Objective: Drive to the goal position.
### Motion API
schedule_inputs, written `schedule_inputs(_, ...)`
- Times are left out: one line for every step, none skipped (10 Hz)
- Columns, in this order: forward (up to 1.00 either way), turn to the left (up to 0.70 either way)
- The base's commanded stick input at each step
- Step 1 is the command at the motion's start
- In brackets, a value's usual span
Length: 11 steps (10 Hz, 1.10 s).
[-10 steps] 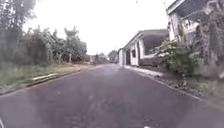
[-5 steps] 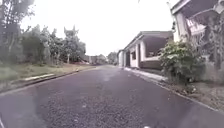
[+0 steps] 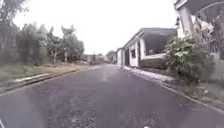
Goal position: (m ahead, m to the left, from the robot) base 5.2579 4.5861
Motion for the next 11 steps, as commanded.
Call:
schedule_inputs(0.85, 0.0)
schedule_inputs(0.85, 0.0)
schedule_inputs(0.85, 0.0)
schedule_inputs(0.85, 0.0)
schedule_inputs(0.85, 0.0)
schedule_inputs(0.85, 0.0)
schedule_inputs(0.85, 0.0)
schedule_inputs(0.85, 0.0)
schedule_inputs(0.44, 0.0)
schedule_inputs(0.0, 0.0)
schedule_inputs(0.0, 0.14)
